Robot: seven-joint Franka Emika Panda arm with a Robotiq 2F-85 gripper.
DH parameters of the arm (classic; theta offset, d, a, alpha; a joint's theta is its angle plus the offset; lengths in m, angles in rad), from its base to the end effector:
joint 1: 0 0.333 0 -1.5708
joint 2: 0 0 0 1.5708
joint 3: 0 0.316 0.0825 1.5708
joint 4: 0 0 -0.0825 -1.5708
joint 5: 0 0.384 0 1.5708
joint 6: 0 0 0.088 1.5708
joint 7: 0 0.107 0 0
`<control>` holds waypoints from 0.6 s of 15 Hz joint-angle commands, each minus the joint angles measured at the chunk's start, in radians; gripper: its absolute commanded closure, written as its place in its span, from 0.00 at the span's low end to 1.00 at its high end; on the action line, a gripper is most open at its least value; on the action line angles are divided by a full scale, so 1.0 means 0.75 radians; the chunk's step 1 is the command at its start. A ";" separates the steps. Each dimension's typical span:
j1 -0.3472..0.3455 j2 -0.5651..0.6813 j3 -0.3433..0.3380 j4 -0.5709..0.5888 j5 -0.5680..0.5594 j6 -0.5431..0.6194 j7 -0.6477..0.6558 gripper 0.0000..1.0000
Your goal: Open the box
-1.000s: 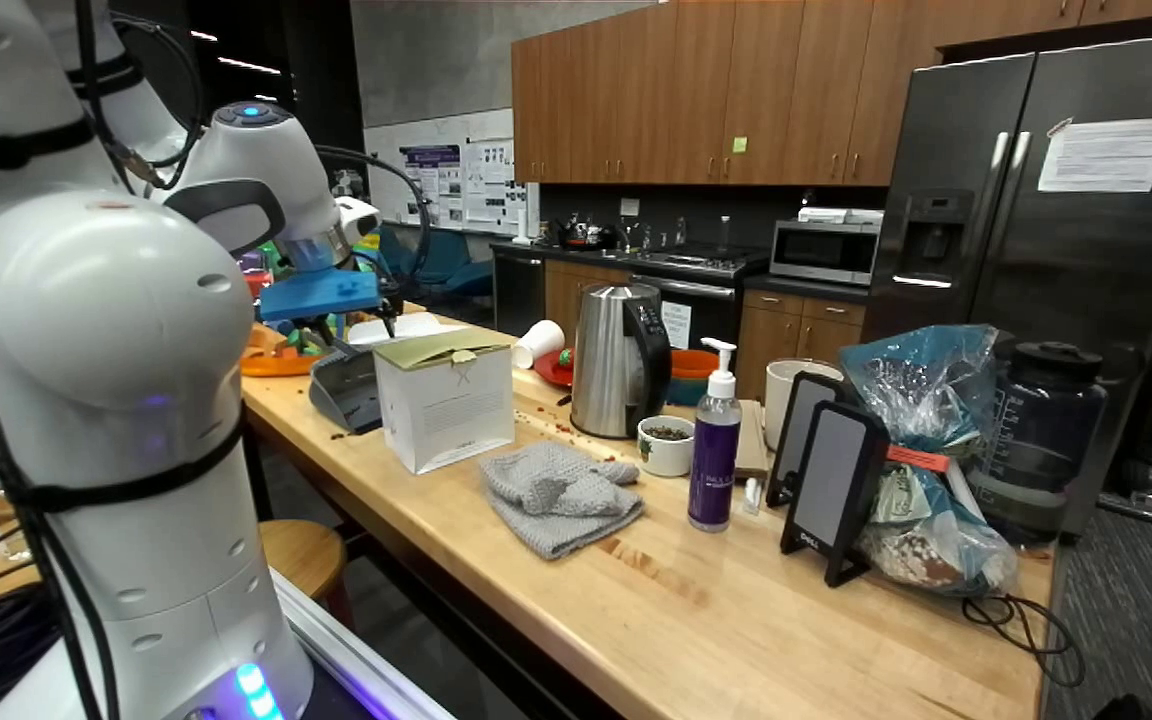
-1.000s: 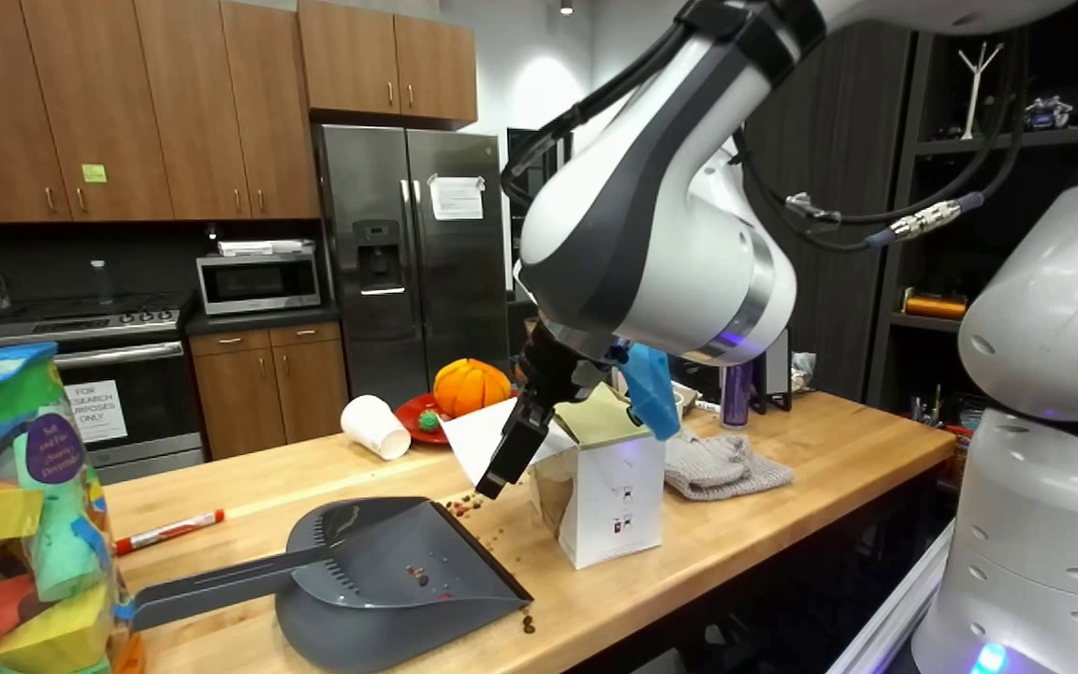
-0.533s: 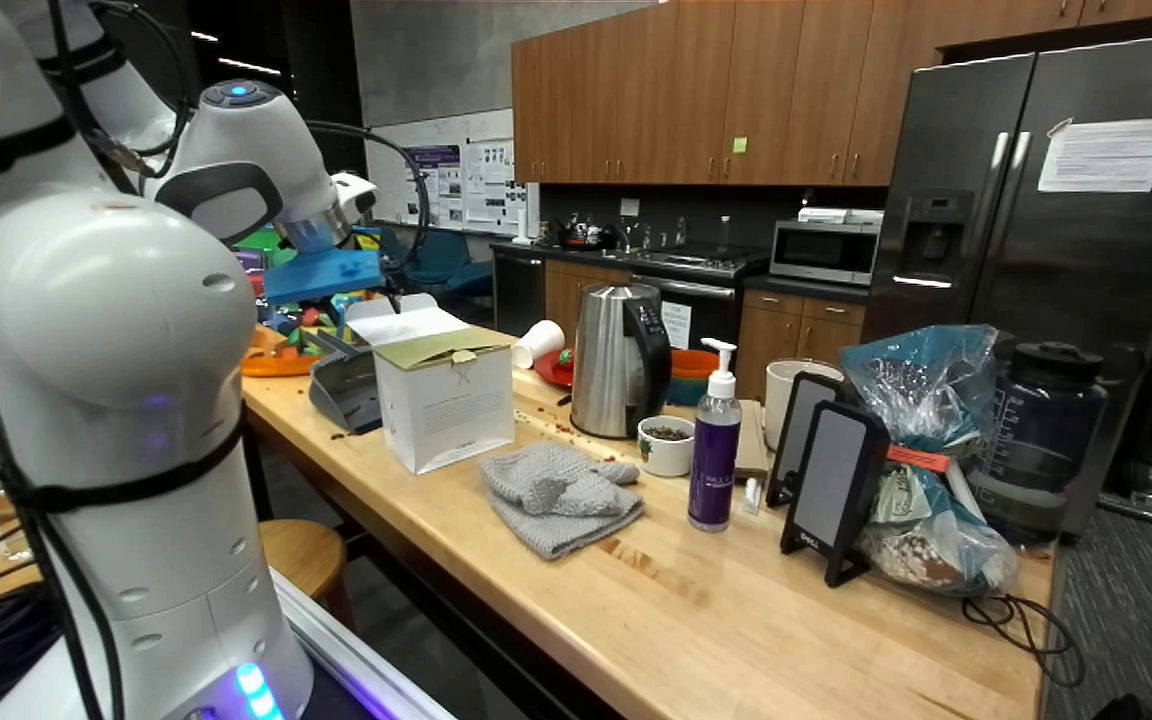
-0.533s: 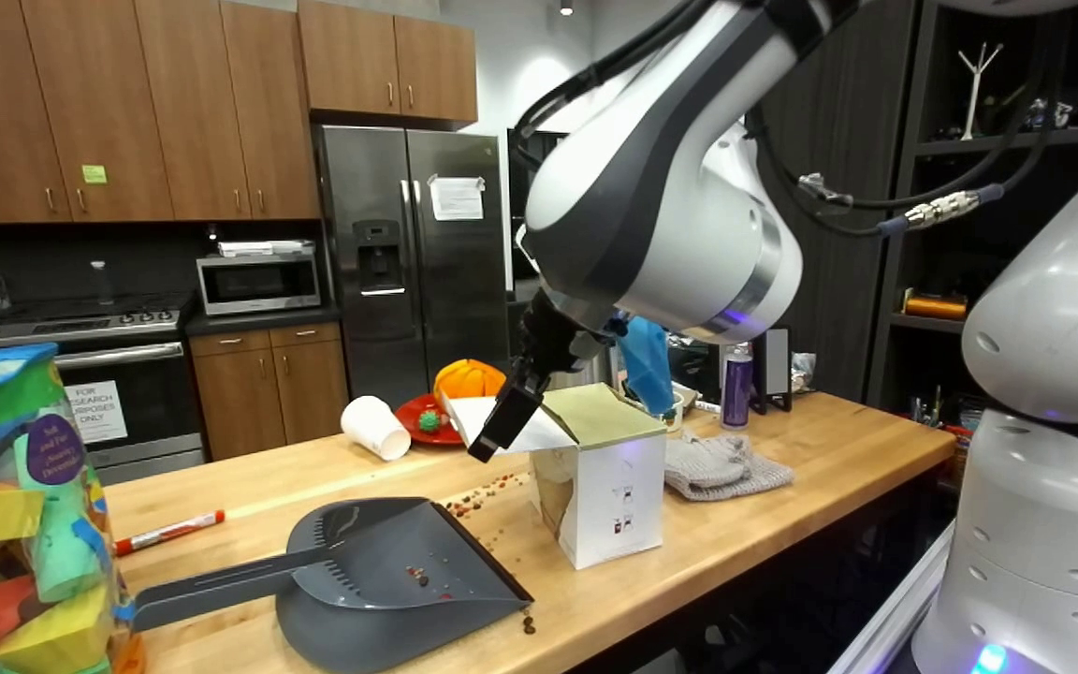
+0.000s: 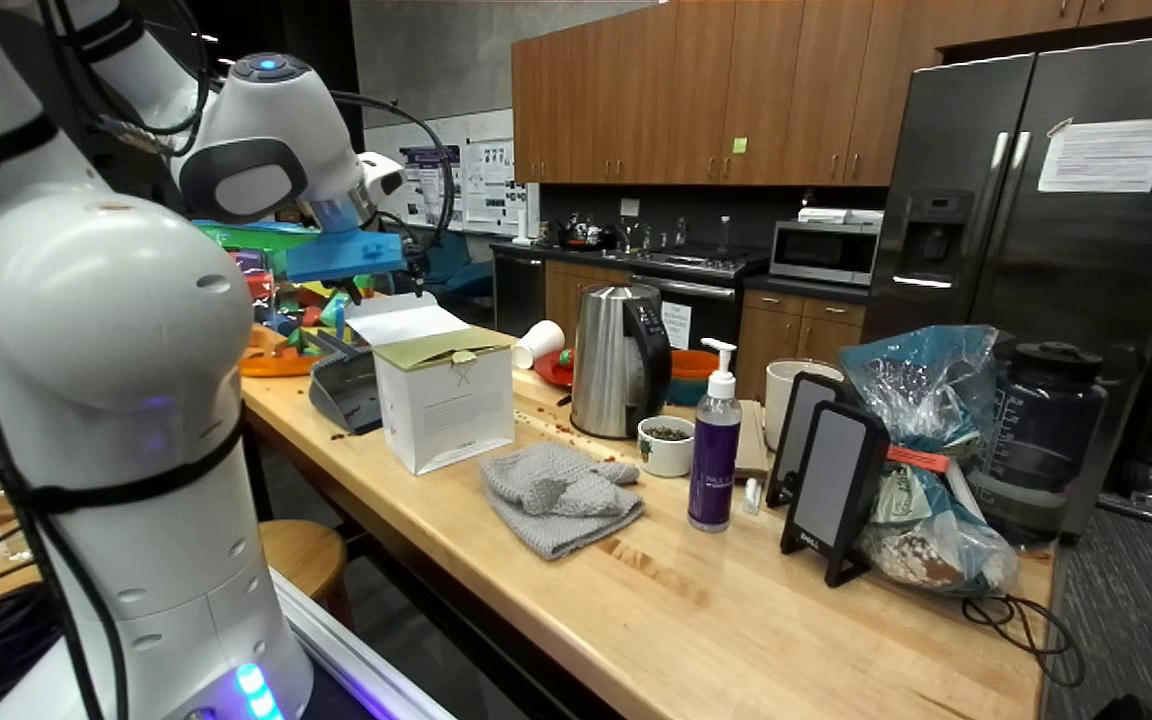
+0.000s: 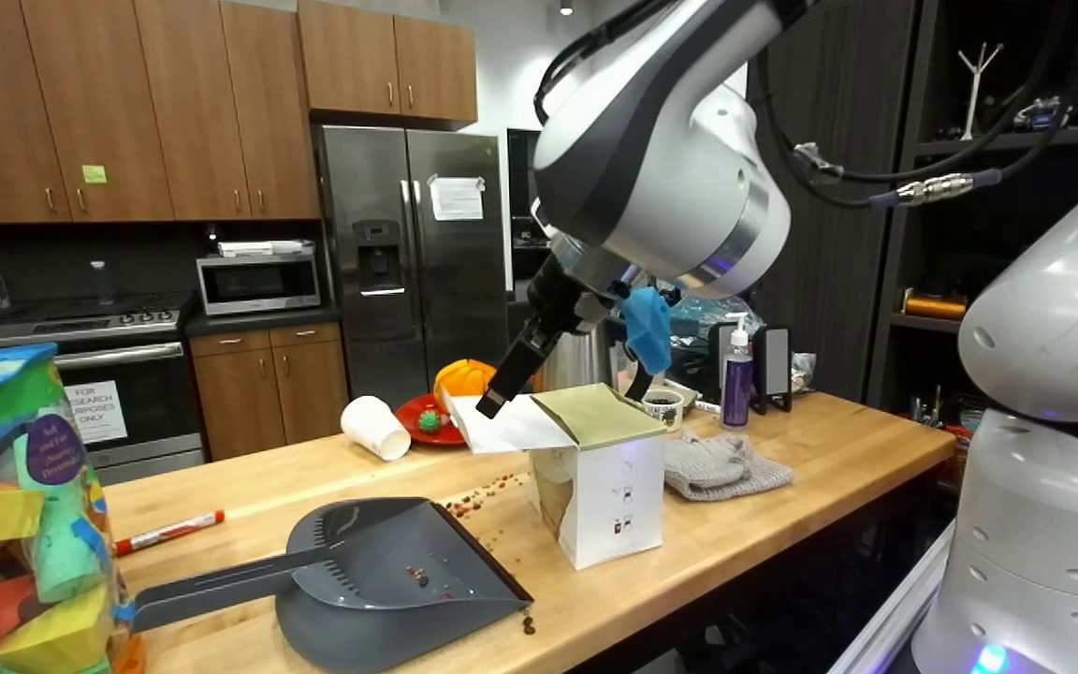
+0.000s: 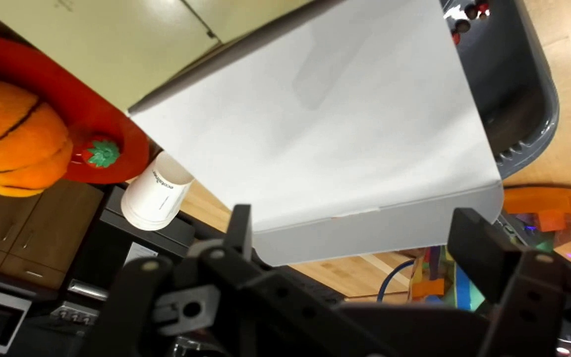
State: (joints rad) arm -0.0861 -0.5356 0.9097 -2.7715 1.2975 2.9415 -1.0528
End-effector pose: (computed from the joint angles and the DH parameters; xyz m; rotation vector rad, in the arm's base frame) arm 0.3131 0.2188 0.3676 -2.6844 -1.0057 -0.9828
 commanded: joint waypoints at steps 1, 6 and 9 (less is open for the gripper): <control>-0.060 -0.097 -0.095 -0.007 -0.067 -0.240 -0.007 0.00; -0.122 -0.283 -0.287 -0.017 -0.217 -0.593 0.026 0.00; -0.166 -0.369 -0.443 -0.014 -0.422 -0.893 0.080 0.00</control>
State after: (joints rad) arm -0.1824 -0.7164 0.6731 -2.7710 1.1063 2.4686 -1.0415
